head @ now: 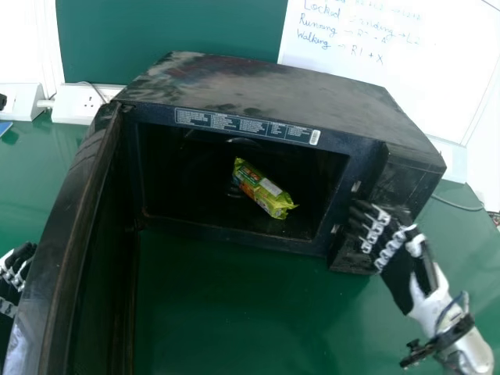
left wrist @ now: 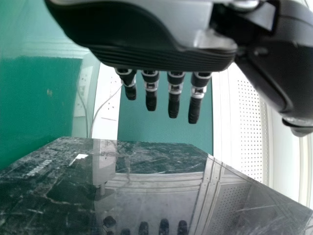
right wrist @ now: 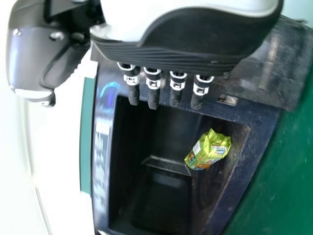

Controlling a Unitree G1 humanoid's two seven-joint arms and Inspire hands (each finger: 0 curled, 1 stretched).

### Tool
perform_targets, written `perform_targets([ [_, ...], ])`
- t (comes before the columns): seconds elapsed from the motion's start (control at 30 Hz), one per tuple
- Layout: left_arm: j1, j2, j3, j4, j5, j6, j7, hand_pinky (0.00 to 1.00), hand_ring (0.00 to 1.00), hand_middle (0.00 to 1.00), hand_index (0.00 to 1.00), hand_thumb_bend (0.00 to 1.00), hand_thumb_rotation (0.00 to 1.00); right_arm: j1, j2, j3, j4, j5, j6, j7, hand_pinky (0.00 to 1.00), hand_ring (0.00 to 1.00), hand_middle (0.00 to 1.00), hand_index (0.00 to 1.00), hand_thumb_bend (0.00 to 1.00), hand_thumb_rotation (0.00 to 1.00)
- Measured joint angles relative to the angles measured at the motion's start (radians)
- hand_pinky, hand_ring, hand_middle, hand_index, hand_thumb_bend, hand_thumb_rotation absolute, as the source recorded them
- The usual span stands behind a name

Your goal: Put biscuit inside oven

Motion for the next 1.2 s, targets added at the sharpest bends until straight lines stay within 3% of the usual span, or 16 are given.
perform_targets([
  [0.27, 0.002, 0.014, 0.003, -0.002, -0.027, 0.013, 0.0, 0.98, 0.94, 0.96, 0.95, 1.0, 1.0, -0.023, -0.03, -0.07, 0.026, 0.094, 0.119, 0.041, 1.0, 1.0, 1.0, 1.0, 0.8, 0.99],
  [0.7, -0.025, 0.022, 0.014, 0.015, -0.007, -0.025, -0.019, 0.94, 0.92, 0.93, 0.94, 0.98, 1.0, -0.037, -0.153, -0.145, 0.164, 0.041, 0.11, 0.183, 1.0, 1.0, 1.0, 1.0, 0.79, 1.0],
  [1.03, -0.058, -0.015, -0.008, 0.094, 0.044, -0.189, -0.066, 0.91, 0.93, 0.94, 0.93, 0.94, 1.0, -0.038, -0.162, -0.217, 0.189, 0.03, 0.09, 0.181, 1.0, 1.0, 1.0, 1.0, 0.87, 1.0],
  [1.2, -0.059, -0.032, -0.028, 0.134, 0.053, -0.257, -0.075, 0.91, 0.91, 0.93, 0.93, 0.96, 1.0, -0.036, -0.15, -0.224, 0.173, 0.032, 0.087, 0.184, 1.0, 1.0, 1.0, 1.0, 0.85, 1.0],
])
